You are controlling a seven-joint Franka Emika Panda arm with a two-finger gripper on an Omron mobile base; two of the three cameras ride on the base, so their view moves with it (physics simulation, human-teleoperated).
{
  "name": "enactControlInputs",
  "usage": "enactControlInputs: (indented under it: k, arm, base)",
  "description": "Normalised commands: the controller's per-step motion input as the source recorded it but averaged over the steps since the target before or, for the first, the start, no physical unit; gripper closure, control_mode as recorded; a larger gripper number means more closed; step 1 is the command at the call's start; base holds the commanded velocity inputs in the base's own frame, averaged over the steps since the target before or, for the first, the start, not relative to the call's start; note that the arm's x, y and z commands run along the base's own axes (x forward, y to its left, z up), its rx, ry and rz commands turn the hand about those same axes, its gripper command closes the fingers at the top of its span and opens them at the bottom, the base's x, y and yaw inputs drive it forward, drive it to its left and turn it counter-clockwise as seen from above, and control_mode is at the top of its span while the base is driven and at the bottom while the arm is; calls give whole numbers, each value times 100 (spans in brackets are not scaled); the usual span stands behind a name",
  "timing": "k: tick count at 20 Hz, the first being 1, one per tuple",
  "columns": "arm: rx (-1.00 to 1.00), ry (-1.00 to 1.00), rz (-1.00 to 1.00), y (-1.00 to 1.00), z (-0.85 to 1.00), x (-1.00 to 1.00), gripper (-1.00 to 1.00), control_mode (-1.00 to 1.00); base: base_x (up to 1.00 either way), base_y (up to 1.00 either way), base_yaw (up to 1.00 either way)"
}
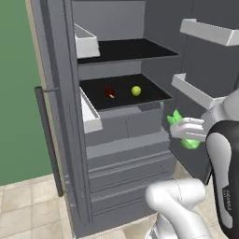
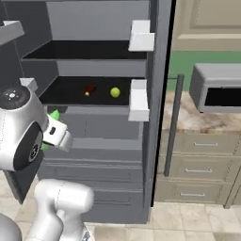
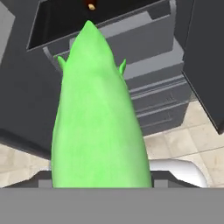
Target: Open the fridge, remove the pear, corn, and steak, and place them on any counter.
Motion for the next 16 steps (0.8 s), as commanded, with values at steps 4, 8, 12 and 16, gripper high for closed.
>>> enactControlInputs:
  k: [4, 8, 12, 16]
  arm:
    - [0, 0, 0, 0, 0, 0, 100, 100]
    - [0, 0, 0, 0, 0, 0, 100, 100]
    - [0, 0, 0, 0, 0, 0, 100, 100]
    - [0, 0, 0, 0, 0, 0, 100, 100]
  base:
    - [-26, 6, -99]
    - [-36, 6, -97]
    - [-67, 15, -91]
    - [-96, 21, -82]
